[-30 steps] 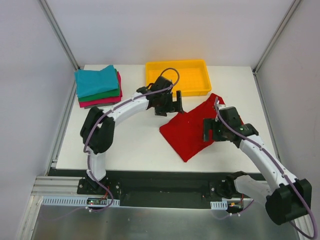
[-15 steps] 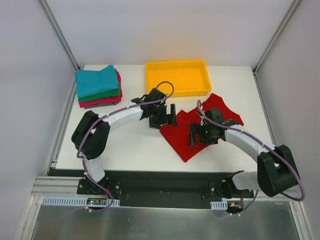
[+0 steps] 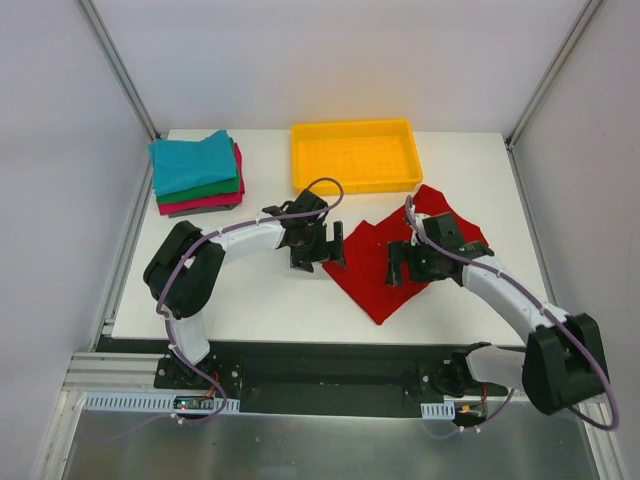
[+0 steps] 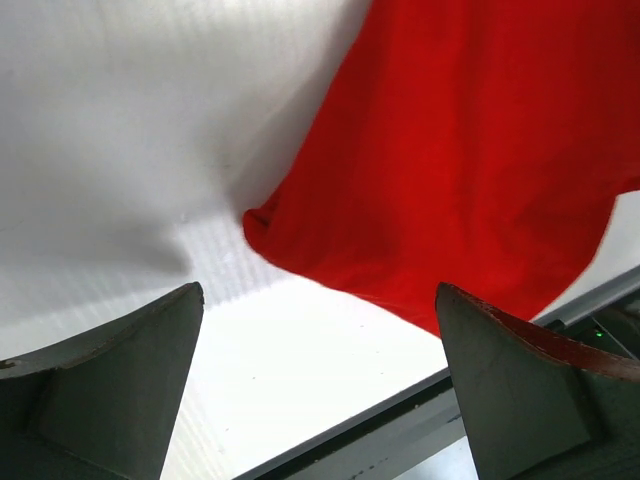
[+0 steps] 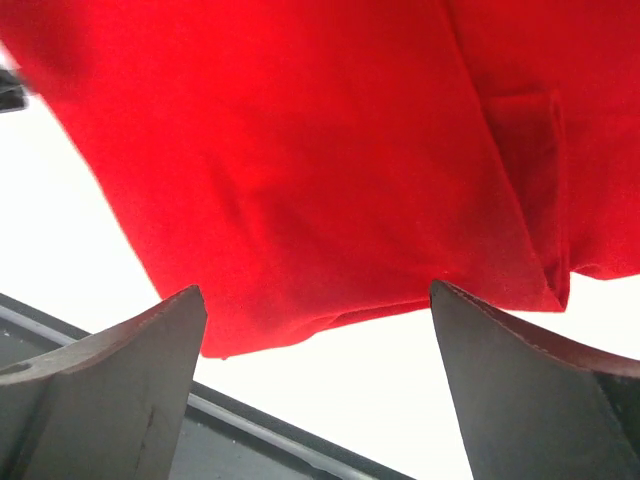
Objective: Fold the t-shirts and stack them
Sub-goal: Fold the folded rectangular tshirt in 1/3 of the way, then grab one side of the 2/3 rectangular tshirt with both arms
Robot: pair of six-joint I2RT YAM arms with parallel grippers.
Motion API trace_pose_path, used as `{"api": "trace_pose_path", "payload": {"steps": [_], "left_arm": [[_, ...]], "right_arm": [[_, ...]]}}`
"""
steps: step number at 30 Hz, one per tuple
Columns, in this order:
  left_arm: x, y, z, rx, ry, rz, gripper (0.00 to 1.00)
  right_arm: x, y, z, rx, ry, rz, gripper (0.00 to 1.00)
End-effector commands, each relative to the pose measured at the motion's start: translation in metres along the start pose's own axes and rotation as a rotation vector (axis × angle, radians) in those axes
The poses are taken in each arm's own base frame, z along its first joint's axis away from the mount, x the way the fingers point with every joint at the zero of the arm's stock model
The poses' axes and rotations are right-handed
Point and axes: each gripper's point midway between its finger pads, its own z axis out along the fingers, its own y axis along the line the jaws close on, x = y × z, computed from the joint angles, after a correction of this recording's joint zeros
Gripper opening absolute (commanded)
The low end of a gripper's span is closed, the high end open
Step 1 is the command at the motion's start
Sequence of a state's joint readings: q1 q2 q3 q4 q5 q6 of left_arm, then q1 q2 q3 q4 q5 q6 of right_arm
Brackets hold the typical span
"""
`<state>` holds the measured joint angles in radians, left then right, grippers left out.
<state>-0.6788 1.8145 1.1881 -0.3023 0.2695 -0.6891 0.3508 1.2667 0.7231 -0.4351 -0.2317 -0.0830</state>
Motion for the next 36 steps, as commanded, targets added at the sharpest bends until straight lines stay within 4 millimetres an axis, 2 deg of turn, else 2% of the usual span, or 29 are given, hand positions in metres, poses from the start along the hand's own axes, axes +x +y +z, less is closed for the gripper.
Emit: {"api": "trace_pose_path", "payload": {"steps": [1, 3, 6, 9, 11, 13, 14, 17, 20, 22, 23, 24, 25, 28, 30, 34, 36], "left_arm": [[-0.001, 0.011, -0.003, -0.038, -0.034, -0.034, 0.95], [0.001, 0.013, 0.002, -0.043, -0.016, -0.042, 0.86], [0.002, 0.016, 0.01, -0.054, 0.0, -0.06, 0.77], [0.001, 0.02, 0.018, -0.074, 0.005, -0.073, 0.69], [0.0, 0.02, 0.021, -0.078, 0.011, -0.075, 0.63], [0.001, 0.022, 0.026, -0.084, 0.022, -0.081, 0.55], [0.001, 0.025, 0.028, -0.096, 0.019, -0.086, 0.54], [0.001, 0.032, 0.034, -0.117, 0.024, -0.1, 0.47], [0.003, 0.036, 0.04, -0.126, 0.042, -0.114, 0.33], [0.003, 0.039, 0.042, -0.132, 0.046, -0.119, 0.2], [0.004, 0.039, 0.043, -0.132, 0.049, -0.119, 0.14], [0.002, 0.04, 0.043, -0.133, 0.045, -0.12, 0.02], [0.003, 0.04, 0.042, -0.133, 0.047, -0.118, 0.0], [0.004, 0.043, 0.035, -0.146, 0.032, -0.122, 0.0], [0.006, 0.049, 0.026, -0.172, 0.007, -0.13, 0.0], [0.027, 0.077, 0.006, -0.251, -0.017, -0.165, 0.0], [0.039, 0.087, -0.003, -0.269, -0.023, -0.179, 0.0]], "right_arm": [[0.001, 0.024, -0.028, -0.002, -0.095, -0.191, 0.96], [0.011, 0.036, -0.031, 0.016, -0.095, -0.276, 0.96], [0.029, 0.064, -0.03, -0.011, -0.072, -0.418, 0.96], [0.047, 0.095, -0.022, -0.049, -0.036, -0.559, 0.96], [0.057, 0.103, -0.011, -0.044, 0.009, -0.61, 0.96], [0.065, 0.106, 0.001, -0.025, 0.065, -0.633, 0.96], [0.07, 0.108, 0.007, -0.02, 0.094, -0.643, 0.97], [0.081, 0.099, 0.022, 0.067, 0.184, -0.655, 0.99], [0.09, 0.088, 0.026, 0.141, 0.232, -0.628, 0.92], [0.094, 0.086, 0.028, 0.157, 0.244, -0.618, 0.88], [0.096, 0.084, 0.029, 0.165, 0.248, -0.609, 0.85], [0.098, 0.084, 0.029, 0.167, 0.252, -0.606, 0.79], [0.099, 0.083, 0.027, 0.168, 0.255, -0.606, 0.75], [0.099, 0.081, 0.024, 0.188, 0.251, -0.591, 0.49], [0.1, 0.077, 0.022, 0.208, 0.252, -0.596, 0.37], [0.101, 0.078, 0.015, 0.214, 0.261, -0.621, 0.17], [0.104, 0.091, 0.01, 0.149, 0.254, -0.638, 0.1]]}}
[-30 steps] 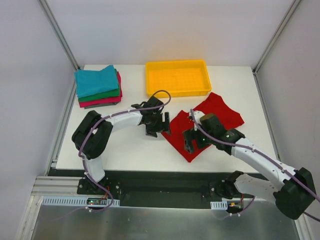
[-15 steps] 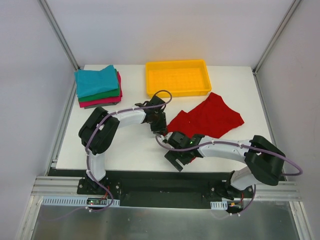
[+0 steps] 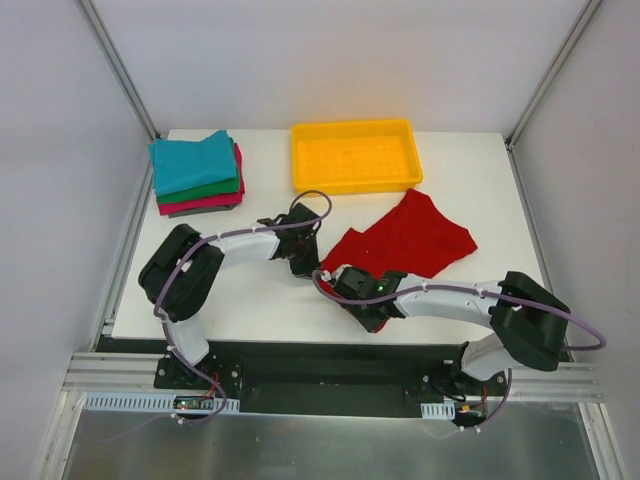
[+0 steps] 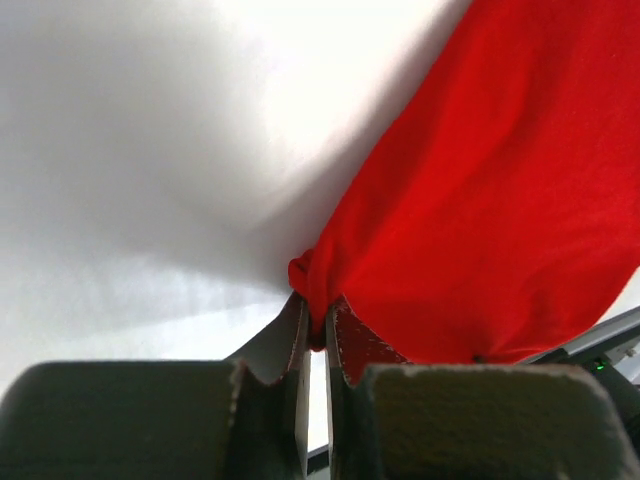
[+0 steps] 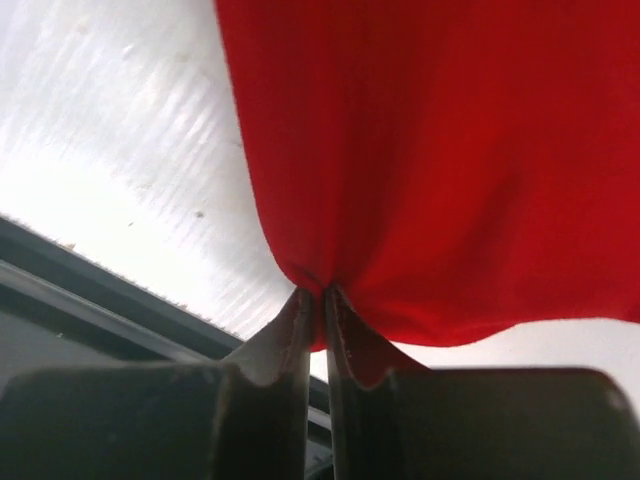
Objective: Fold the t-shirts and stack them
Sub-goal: Grab one side of the 2/3 rectangular tshirt with both arms
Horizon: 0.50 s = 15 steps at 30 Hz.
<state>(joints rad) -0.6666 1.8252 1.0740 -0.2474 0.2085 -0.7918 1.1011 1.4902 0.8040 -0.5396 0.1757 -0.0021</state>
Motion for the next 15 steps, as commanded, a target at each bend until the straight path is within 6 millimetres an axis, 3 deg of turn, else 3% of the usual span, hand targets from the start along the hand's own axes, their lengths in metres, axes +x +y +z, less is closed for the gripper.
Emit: {"api": "trace_pose_path", "payload": {"steps": [1, 2, 9, 11, 15], "left_arm": [[0.025, 0.062, -0.018, -0.186, -0.023, -0.063, 0.0], [0.031, 0.067, -0.022, -0.187, -0.02, -0.07, 0.0], [0.083, 0.114, -0.054, -0.216, -0.043, -0.196, 0.0], [0.089, 0.124, -0.07, -0.225, -0.09, -0.212, 0.0], [0.084, 0.118, -0.106, -0.134, -0.211, -0.197, 0.0]], "right_arm": [[0.007, 0.021, -0.022, -0.089, 0.011, -0.037, 0.05], [0.006, 0.031, -0.027, -0.133, -0.001, -0.052, 0.0], [-0.004, 0.107, -0.072, -0.512, -0.088, -0.196, 0.0], [-0.006, 0.116, -0.085, -0.564, -0.113, -0.224, 0.0], [-0.009, 0.136, -0.112, -0.712, -0.168, -0.257, 0.0]]}}
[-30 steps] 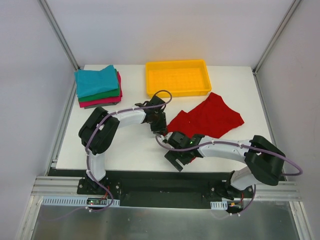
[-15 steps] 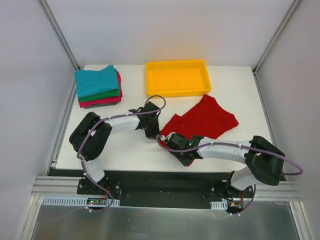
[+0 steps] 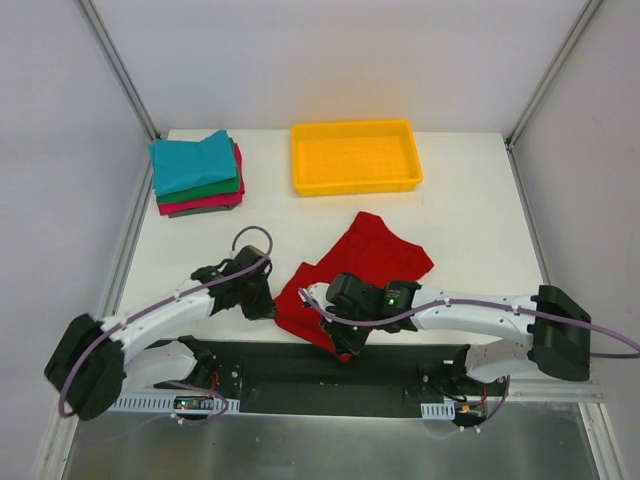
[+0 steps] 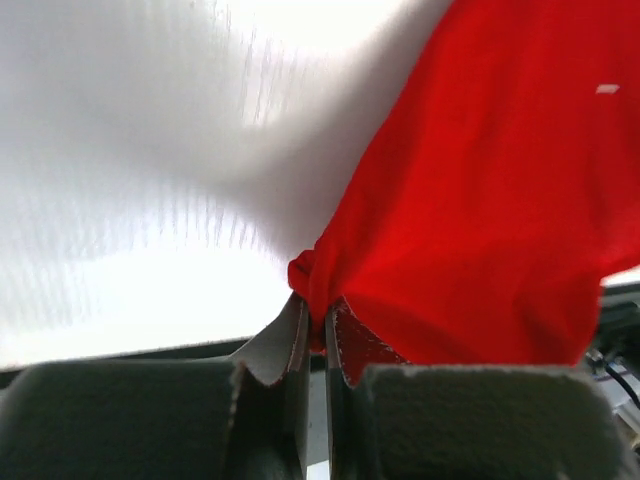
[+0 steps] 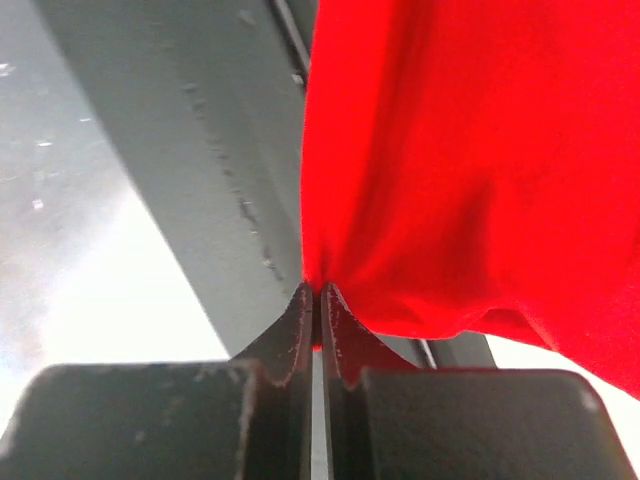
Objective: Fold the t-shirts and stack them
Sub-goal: Grab one side of the 2/3 rectangular tshirt with both arms, then fold the long partially folded tshirt into a neat square
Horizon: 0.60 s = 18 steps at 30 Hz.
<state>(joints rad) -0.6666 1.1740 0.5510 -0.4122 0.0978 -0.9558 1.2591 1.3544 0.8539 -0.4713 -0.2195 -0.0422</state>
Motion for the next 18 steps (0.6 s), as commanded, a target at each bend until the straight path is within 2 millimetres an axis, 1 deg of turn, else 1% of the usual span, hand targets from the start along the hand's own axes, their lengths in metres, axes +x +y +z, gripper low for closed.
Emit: {"api": "trace_pose_path", "payload": {"steps": [1, 3, 5, 6, 8, 10, 12, 14, 18], "left_arm": [[-0.016, 0.014, -0.037, 0.006, -0.168, -0.025, 0.0], [-0.02, 0.001, -0.054, 0.085, -0.202, -0.004, 0.0], [-0.025, -0.012, -0.067, 0.14, -0.23, 0.017, 0.0], [-0.029, -0.018, -0.073, 0.155, -0.247, 0.02, 0.0], [-0.04, -0.032, -0.086, 0.177, -0.294, 0.035, 0.0], [-0.053, -0.048, -0.099, 0.187, -0.347, 0.063, 0.0], [-0.066, -0.068, -0.108, 0.206, -0.383, 0.097, 0.0], [-0.076, -0.088, -0.112, 0.227, -0.395, 0.116, 0.0], [-0.087, -0.132, -0.103, 0.254, -0.372, 0.173, 0.0]], "right_arm": [[-0.013, 0.053, -0.031, -0.251, -0.063, -0.062, 0.0], [-0.019, 0.067, -0.042, -0.319, -0.104, -0.068, 0.0], [-0.023, 0.076, -0.049, -0.365, -0.144, -0.069, 0.01], [-0.025, 0.079, -0.054, -0.375, -0.167, -0.053, 0.0], [-0.027, 0.077, -0.061, -0.358, -0.204, -0.042, 0.0], [-0.026, 0.068, -0.067, -0.309, -0.242, -0.016, 0.0], [-0.023, 0.05, -0.073, -0.217, -0.269, 0.028, 0.0], [-0.018, 0.029, -0.079, -0.14, -0.288, 0.081, 0.0], [-0.007, -0.012, -0.093, 0.006, -0.332, 0.202, 0.0]]}}
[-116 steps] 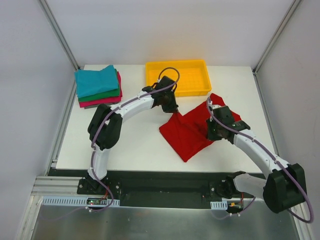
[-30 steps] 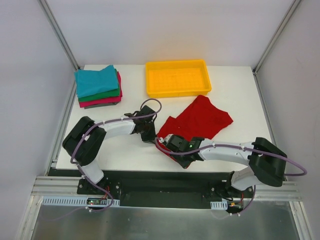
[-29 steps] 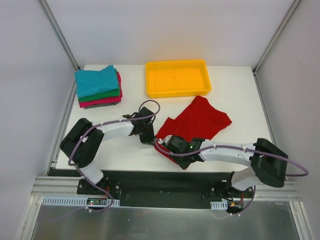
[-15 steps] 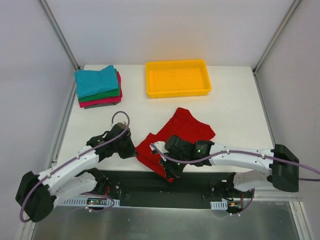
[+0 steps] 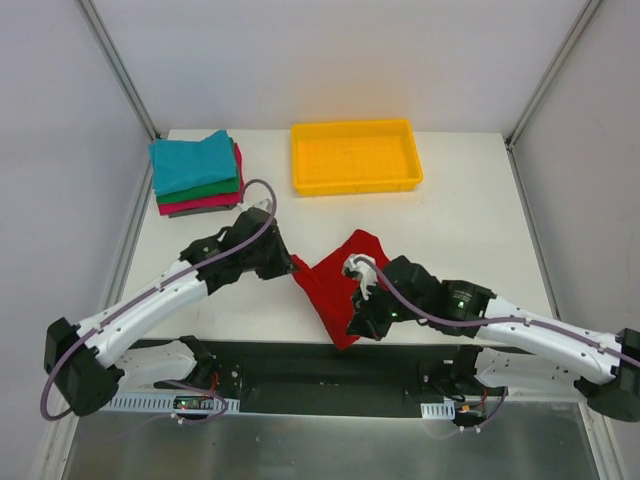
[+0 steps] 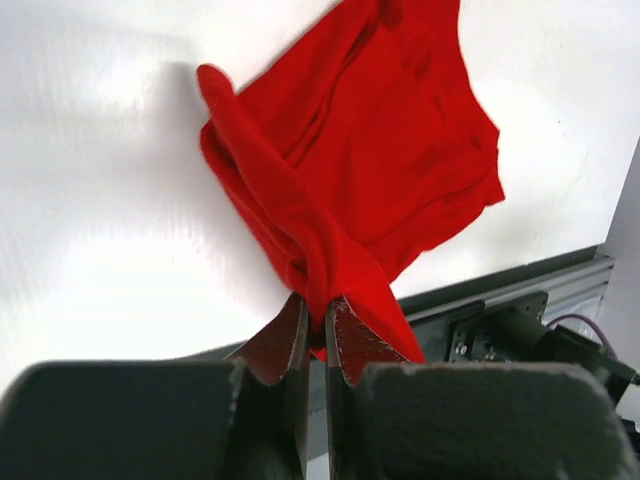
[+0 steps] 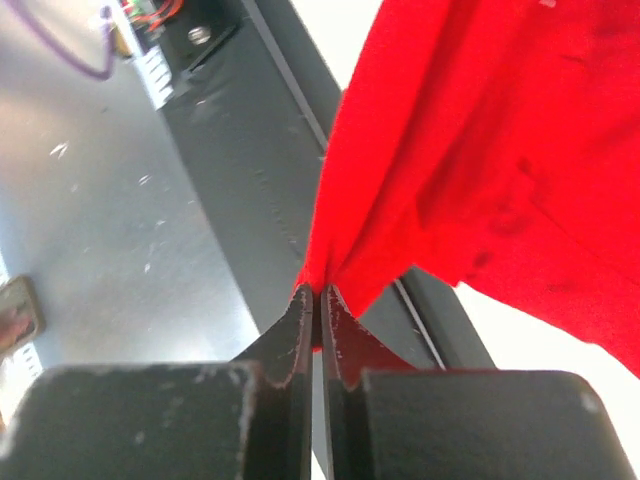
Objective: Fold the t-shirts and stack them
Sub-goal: Fold the long partially folded tshirt into a neat square
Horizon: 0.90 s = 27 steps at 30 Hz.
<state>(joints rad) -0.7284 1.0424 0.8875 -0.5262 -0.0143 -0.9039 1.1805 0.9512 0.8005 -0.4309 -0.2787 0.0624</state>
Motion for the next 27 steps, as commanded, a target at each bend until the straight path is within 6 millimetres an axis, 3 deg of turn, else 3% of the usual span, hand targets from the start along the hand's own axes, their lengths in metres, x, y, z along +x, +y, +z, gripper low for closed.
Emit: {"api": "trace_pose_path", "payload": {"steps": [1, 6, 13, 22, 27], "left_arm": [[-0.04, -0.04, 0.019, 0.011, -0.102, 0.082, 0.0], [-0.062, -0.078, 0.04, 0.022, -0.101, 0.13, 0.0], [-0.074, -0.11, 0.081, 0.013, -0.071, 0.175, 0.0], [-0.082, -0.127, 0.134, -0.03, -0.056, 0.201, 0.0], [-0.08, -0.133, 0.162, -0.03, -0.022, 0.225, 0.0]], "right_arm": [[0.024, -0.042, -0.027, 0.195, 0.017, 0.128, 0.0], [0.033, -0.081, -0.061, 0.389, -0.025, 0.216, 0.0], [0.053, -0.125, -0.097, 0.644, -0.036, 0.328, 0.0], [0.066, -0.166, -0.114, 0.824, -0.009, 0.442, 0.0], [0.076, -0.176, -0.109, 0.837, 0.011, 0.531, 0.02]]}}
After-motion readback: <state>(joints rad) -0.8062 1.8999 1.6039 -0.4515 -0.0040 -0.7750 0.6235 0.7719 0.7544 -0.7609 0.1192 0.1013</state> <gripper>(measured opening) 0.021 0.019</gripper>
